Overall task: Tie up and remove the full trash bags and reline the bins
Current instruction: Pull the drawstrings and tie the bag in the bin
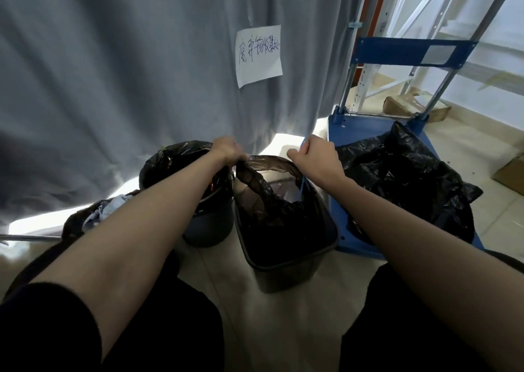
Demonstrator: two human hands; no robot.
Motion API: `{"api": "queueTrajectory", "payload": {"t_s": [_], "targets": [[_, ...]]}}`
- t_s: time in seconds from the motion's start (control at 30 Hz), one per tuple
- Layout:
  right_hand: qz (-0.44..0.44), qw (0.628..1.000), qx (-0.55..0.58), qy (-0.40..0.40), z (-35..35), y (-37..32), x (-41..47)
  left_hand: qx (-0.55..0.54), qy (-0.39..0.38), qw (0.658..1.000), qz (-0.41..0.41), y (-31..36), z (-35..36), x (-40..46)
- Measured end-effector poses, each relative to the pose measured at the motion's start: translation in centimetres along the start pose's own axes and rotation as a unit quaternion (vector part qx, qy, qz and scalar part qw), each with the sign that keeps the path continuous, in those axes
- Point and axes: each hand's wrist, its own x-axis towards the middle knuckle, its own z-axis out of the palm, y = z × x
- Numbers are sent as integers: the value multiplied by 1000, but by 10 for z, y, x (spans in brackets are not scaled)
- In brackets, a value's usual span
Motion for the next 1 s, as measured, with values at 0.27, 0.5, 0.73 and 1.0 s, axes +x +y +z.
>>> {"api": "queueTrajectory", "payload": {"t_s": [0.27, 0.5, 0.73, 1.0], "targets": [[-99, 992, -17, -78, 24, -26, 24, -15, 14, 994, 106, 16, -27, -7], [-115, 985, 41, -118, 45, -27, 38, -49, -18, 985, 166, 30, -32, -21], [-98, 985, 109, -89, 46, -23, 43, -83, -28, 985, 150, 26, -32, -24], [-77, 979, 141, -123, 31, -25, 43, 20, -200, 976, 81, 10, -29, -29]]}}
